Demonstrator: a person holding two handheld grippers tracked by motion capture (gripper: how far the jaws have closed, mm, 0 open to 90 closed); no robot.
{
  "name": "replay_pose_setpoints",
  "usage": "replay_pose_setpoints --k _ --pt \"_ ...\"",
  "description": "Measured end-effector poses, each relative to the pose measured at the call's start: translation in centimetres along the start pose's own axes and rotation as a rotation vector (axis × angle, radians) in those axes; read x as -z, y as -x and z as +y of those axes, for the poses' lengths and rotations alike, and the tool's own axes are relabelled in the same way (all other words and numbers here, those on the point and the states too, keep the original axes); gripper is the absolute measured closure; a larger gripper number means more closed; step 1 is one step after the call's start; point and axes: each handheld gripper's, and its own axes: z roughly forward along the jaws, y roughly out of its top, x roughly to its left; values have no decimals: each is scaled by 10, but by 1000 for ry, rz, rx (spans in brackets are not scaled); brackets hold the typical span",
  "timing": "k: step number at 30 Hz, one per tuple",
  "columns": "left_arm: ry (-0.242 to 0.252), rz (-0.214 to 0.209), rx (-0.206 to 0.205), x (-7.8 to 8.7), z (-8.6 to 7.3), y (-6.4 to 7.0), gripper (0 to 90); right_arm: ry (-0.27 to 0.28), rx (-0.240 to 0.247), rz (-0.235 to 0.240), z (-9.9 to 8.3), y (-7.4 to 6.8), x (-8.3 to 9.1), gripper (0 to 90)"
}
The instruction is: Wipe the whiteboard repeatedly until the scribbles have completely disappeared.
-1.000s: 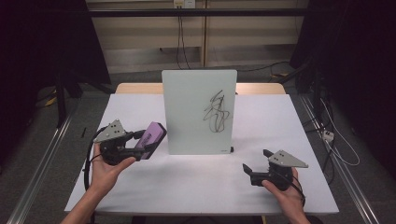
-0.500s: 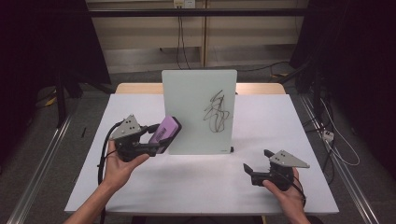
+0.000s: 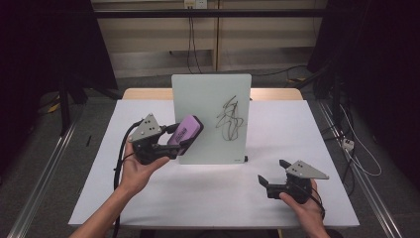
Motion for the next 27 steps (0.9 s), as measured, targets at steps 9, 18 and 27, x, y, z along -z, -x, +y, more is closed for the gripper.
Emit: replay_pose_setpoints --k 9,18,27 --pt "8 -6 -19 -17 18 3 410 0 -3 5 0 0 -1 70" --pt "4 -8 -43 -40 30 8 410 8 -6 8 -1 2 1 70" --pt "1 29 -81 -50 39 10 410 5 -4 4 0 1 1 70"
